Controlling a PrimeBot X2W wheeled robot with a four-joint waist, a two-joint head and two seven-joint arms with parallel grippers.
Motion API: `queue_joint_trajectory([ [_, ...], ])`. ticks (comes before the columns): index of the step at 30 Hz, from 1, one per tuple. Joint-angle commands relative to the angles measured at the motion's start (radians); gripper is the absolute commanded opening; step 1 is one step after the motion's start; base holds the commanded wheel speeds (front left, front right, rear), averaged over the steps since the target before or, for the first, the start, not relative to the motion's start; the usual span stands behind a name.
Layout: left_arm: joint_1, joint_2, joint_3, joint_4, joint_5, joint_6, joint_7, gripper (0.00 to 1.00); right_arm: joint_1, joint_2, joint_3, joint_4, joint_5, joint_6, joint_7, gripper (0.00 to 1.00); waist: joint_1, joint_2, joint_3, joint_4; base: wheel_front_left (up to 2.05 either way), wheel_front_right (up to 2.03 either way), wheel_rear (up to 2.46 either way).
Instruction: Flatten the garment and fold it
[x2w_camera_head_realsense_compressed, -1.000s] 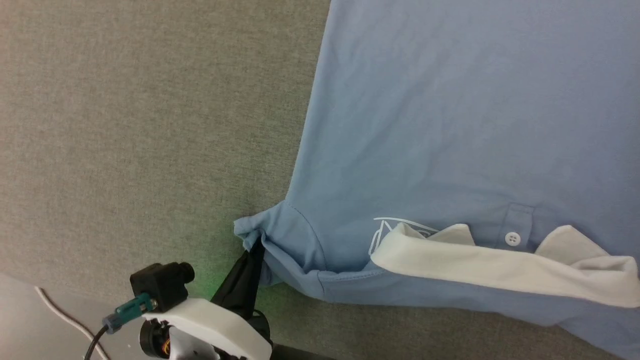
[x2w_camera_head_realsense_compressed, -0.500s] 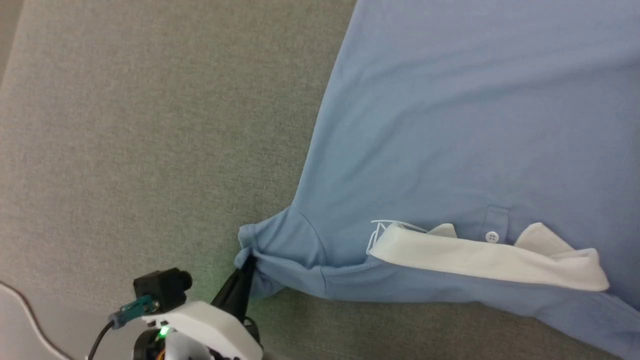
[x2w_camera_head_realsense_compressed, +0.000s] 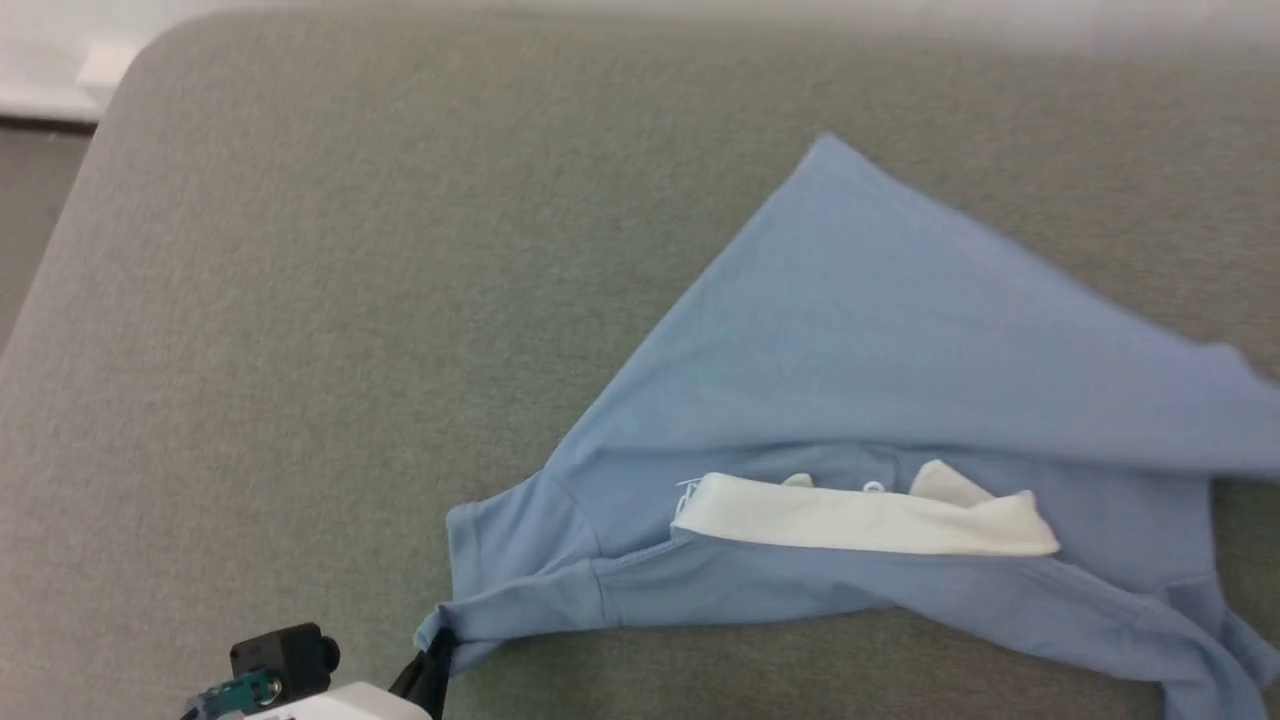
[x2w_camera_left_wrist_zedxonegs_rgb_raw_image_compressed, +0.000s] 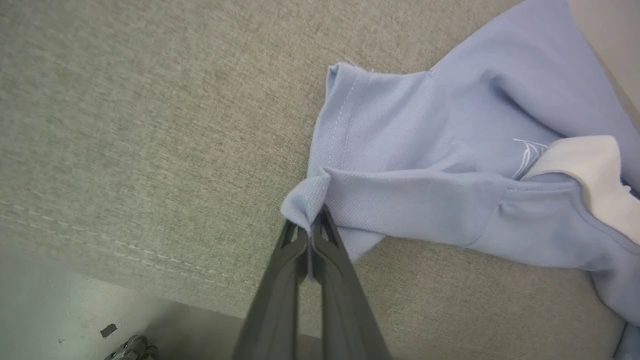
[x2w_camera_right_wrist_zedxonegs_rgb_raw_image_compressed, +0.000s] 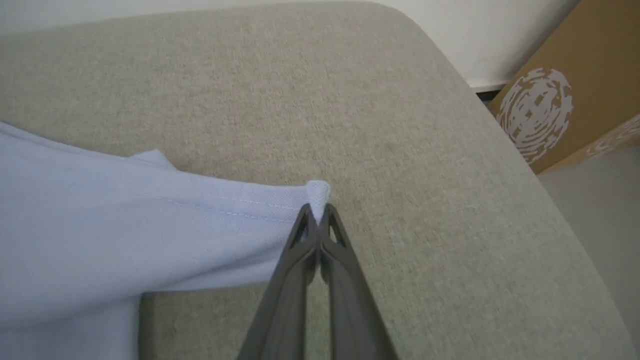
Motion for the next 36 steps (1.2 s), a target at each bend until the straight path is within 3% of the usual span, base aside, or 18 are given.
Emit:
queue_joint_trajectory([
  [1,0.01,0.007,0.005,-0.009,-0.003,0.009,0.003,0.0,0.032,0.014,-0.011,-0.01,-0.009,-0.001,0.039,0.0,0.0002,0.0,-0.079,-0.079,0.0,0.0,0.0],
  [11,0.024,0.014,-0.001,-0.037,0.0,0.025,0.022,0.0,0.128,0.101,-0.015,0.01,0.023,-0.001,0.364,0.0,0.0002,0.0,-0.077,-0.131,0.0,0.0,0.0],
  [16,0.011,0.009,-0.015,-0.038,0.002,0.026,0.027,0.0,0.118,0.094,0.012,0.047,0.035,-0.001,0.429,0.0,0.0002,0.0,-0.072,-0.133,0.0,0.0,0.0],
  [17,0.009,0.009,-0.017,-0.038,0.003,0.025,0.028,0.0,0.114,0.09,0.022,0.044,0.04,-0.001,0.426,0.32,0.0002,0.0,-0.072,-0.132,0.0,0.0,0.0],
  [18,0.007,0.01,-0.02,-0.038,0.004,0.025,0.029,0.0,0.108,0.085,0.029,0.037,0.048,-0.001,0.414,0.85,0.0002,0.0,-0.073,-0.132,0.0,0.0,0.0],
  [19,0.007,0.01,-0.022,-0.038,0.004,0.025,0.03,0.0,0.1,0.079,0.033,0.028,0.051,-0.001,0.395,1.0,0.0002,0.0,-0.074,-0.131,0.0,0.0,0.0],
  [24,0.009,0.011,-0.024,-0.039,0.005,0.028,0.033,0.0,0.058,0.05,0.08,-0.027,0.067,-0.001,0.251,1.0,0.0002,0.0,-0.077,-0.125,0.0,0.0,0.0],
  [27,0.009,0.013,-0.025,-0.043,0.005,0.03,0.034,0.0,0.007,0.032,0.159,-0.072,0.103,-0.001,0.098,1.0,0.0002,0.0,-0.073,-0.118,0.0,0.0,0.0],
  [32,-0.005,0.011,-0.037,-0.051,0.007,0.028,0.037,0.0,-0.1,-0.008,0.338,-0.087,0.161,-0.001,-0.153,1.0,0.0002,0.0,-0.057,-0.096,0.0,0.0,0.0],
  [36,-0.015,0.01,-0.042,-0.055,0.01,0.029,0.037,0.0,-0.202,-0.063,0.516,-0.022,0.191,-0.001,-0.268,1.0,0.0002,0.0,-0.032,-0.073,0.0,0.0,0.0],
])
